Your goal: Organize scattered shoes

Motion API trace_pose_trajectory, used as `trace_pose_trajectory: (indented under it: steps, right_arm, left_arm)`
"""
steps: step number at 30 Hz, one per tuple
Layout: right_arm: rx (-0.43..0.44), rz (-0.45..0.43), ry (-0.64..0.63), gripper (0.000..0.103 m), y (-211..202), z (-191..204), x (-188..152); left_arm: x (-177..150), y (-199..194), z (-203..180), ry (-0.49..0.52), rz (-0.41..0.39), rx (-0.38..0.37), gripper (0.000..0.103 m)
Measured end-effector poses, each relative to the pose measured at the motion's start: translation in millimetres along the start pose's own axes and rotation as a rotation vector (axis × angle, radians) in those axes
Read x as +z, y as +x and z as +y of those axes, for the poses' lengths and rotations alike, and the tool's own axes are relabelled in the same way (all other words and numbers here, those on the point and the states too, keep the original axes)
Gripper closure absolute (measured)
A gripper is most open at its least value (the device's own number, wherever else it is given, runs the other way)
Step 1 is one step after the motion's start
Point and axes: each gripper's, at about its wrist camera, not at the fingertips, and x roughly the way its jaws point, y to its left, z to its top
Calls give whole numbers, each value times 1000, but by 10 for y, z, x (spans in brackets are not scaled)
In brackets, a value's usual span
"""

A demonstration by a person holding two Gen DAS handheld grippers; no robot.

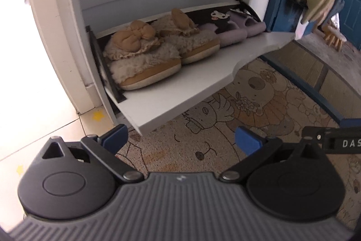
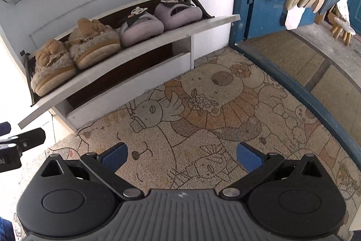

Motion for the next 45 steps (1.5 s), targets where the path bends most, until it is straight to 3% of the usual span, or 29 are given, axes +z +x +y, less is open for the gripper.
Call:
trace_pose_trajectory:
  steps: [6,10,15,21,25,32,40,45]
  right_arm:
    - [-29,24,18,0,92,-97,-10]
    - [-43,40,39,0,146,-201,-19]
    - [-56,47,59,0,173,-293,-24]
    - [-75,81,60,0,217,-383,-54]
    - [-134,127,47,0,304,-409,-71]
    - [-218,237,-46,0,525,-546,-60]
    - [-209,331,-229,0,463,-827,304]
    - [-209,375,-350,0,396,-979,519]
  left_arm:
    - [-102,88,-134,42,-7,50,0]
    - [-136,98,-224,69,31,-29,0]
    - [-193,198,-341,114,52,-18,0]
    - [-216,407,-348,53,117,-49,0]
    - [-210,474,-454,88,107,-44,0]
    - [-175,691,-647,140,126,-40,0]
    - [-96,934,-903,160,146,-69,0]
    - [-26,1085,-1112,162,148,-124,0]
